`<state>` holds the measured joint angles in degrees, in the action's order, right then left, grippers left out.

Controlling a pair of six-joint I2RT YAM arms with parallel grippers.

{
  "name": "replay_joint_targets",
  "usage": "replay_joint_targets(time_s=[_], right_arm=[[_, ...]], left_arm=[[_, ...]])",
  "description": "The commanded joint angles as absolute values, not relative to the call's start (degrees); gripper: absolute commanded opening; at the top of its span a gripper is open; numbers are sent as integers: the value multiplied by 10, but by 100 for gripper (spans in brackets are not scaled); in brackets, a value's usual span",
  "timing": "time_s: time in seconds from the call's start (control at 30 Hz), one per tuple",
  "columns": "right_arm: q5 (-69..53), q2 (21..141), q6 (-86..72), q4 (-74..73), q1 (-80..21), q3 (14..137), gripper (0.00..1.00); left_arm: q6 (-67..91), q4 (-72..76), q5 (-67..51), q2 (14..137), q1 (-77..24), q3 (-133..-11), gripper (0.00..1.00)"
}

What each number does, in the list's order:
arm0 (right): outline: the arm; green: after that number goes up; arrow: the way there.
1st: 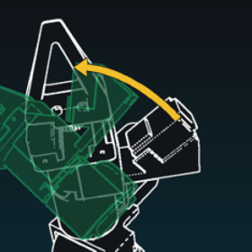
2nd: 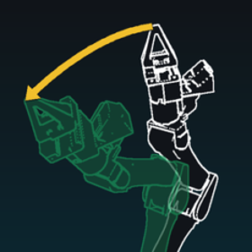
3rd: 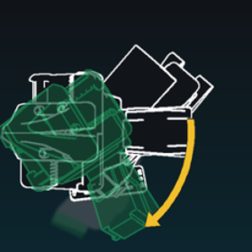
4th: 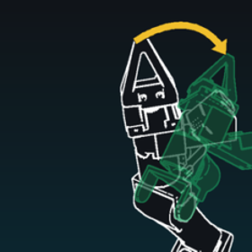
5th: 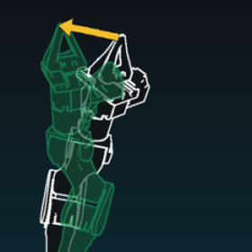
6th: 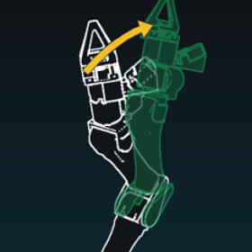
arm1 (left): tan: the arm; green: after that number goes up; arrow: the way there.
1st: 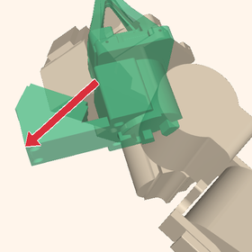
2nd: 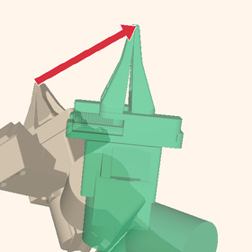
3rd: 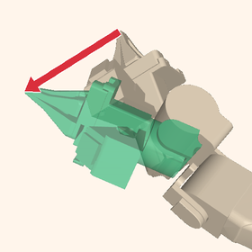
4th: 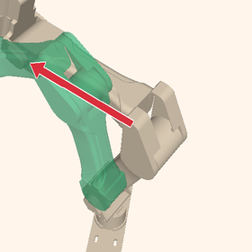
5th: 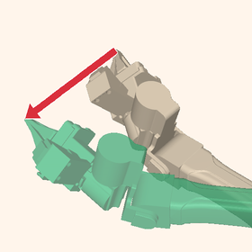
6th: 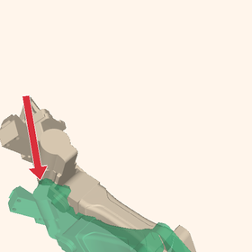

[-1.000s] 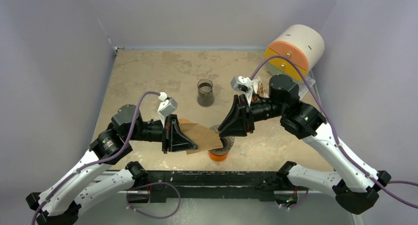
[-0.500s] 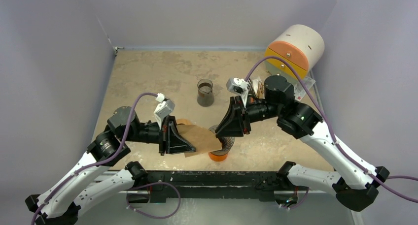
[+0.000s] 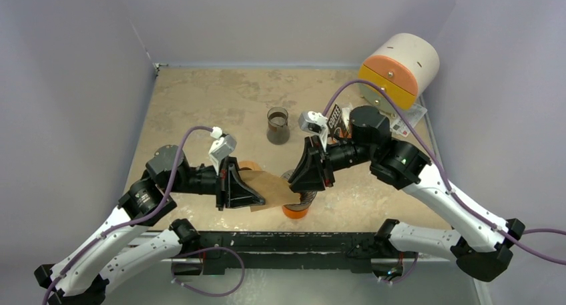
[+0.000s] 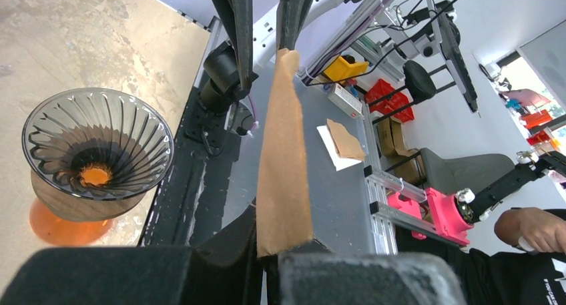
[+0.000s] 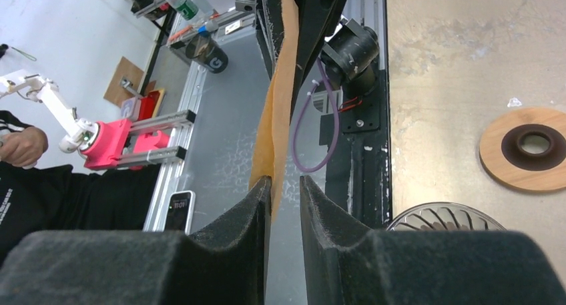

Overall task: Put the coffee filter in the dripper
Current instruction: Place the coffee filter in the coffee dripper.

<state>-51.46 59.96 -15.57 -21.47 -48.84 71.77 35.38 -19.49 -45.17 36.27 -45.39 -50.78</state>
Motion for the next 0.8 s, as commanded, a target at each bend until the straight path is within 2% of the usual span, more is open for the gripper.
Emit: replay_joint_targets(time_s=[0.0, 0.4, 0.47, 0.53, 0.7, 0.77], right_arm=[[-502, 609, -154, -195, -505, 729, 24], [-459, 636, -145, -199, -546, 749, 20], [-455, 639, -145, -199, -551, 752, 14], [-445, 643, -140, -207, -555, 757, 0], [-411, 640, -124, -234, -564, 766, 0], [-394, 639, -117, -250, -565, 771, 0]], left_arm=[[351, -193, -440, 359, -450, -511, 0], [346, -190, -454, 359, -450, -501, 0], [345, -190, -452, 360, -450, -498, 0], [344, -193, -448, 362, -450, -499, 0], [326, -235, -409, 359, -451, -510, 0], [321, -251, -387, 355, -450, -513, 12]])
